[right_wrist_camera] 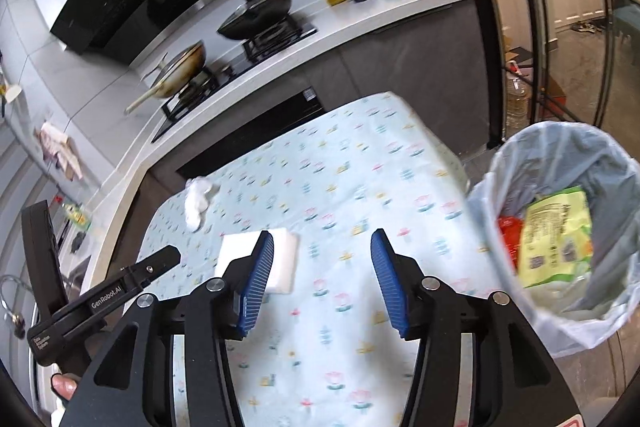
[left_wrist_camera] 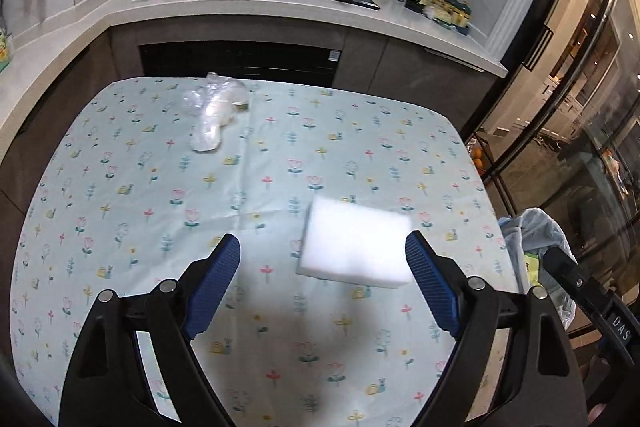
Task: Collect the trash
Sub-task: 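Grasp the clear plastic bag with the left gripper while the right grasps the white sponge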
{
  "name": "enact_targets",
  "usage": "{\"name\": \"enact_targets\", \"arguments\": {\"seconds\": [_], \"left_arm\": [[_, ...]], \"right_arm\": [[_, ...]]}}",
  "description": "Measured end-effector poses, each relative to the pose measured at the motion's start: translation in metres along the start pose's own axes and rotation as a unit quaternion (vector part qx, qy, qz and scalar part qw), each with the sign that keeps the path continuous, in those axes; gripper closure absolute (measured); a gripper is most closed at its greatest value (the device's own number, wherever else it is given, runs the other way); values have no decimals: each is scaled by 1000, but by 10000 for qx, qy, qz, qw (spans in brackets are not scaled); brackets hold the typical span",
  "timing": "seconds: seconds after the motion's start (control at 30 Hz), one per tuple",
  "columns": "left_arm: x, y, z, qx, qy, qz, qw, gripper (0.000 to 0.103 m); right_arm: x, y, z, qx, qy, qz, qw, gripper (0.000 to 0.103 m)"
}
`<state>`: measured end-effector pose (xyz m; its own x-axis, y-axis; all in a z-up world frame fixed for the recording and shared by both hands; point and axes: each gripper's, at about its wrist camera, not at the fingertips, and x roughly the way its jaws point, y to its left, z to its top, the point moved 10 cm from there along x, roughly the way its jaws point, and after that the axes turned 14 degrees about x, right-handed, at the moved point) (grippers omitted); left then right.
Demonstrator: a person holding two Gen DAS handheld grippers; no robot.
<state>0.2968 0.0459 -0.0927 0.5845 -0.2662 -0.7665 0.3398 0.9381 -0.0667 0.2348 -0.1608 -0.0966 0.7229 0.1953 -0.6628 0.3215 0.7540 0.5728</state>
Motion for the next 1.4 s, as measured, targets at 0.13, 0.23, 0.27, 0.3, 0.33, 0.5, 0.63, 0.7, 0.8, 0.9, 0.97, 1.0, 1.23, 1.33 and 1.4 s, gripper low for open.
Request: {"name": "enact_targets", "arguments": {"seconds": [0.13,0.23,0.27,0.3,0.33,0.5,0.63,0.7,0.8,0.9,0.97,1.0,1.23,1.33,1.4], "left_arm": [[-1,40,-3,-202,21,171,9996,21],[0,69,-2,-336,24,306,9990,19],[1,76,-2,-367,30,326,9988,19],[2,84,-1,-401,34,355,9986,19],[3,91,0,-423,36,384,9984,19],[15,114,8,-403,63,457,9981,18],[31,122,22,-285,71,460,9985,17],[42,126,31,-194,52,451,9988,15],[61,129,41,-30,88,431,9990,15],[82,135,49,35,146,449,9989,15],[96,139,55,17,172,449,9988,15],[103,142,57,9,197,463,9987,15],[145,147,60,22,448,384,9983,34],[154,136,52,64,619,112,9980,61],[156,130,48,142,687,103,9975,77]], "right_arm": [[27,24,-20,-85,223,28,9997,45],[46,39,-32,-137,324,-20,9994,37],[53,44,-36,-164,352,-42,9992,34],[59,47,-40,-192,385,-64,9991,33],[66,51,-43,-222,434,-86,9988,33],[99,61,-56,-260,648,-198,9974,33],[119,59,-55,-290,686,-331,9967,33],[126,56,-54,-305,684,-414,9963,32],[133,51,-52,-310,670,-503,9960,39],[136,43,-52,-368,632,-653,9952,51],[137,39,-52,-391,622,-638,9953,56],[137,37,-52,-376,625,-600,9955,57],[138,37,-53,-427,645,-531,9956,58],[138,35,-53,-411,659,-473,9959,59],[139,36,-52,-410,667,-480,9958,59]]}}
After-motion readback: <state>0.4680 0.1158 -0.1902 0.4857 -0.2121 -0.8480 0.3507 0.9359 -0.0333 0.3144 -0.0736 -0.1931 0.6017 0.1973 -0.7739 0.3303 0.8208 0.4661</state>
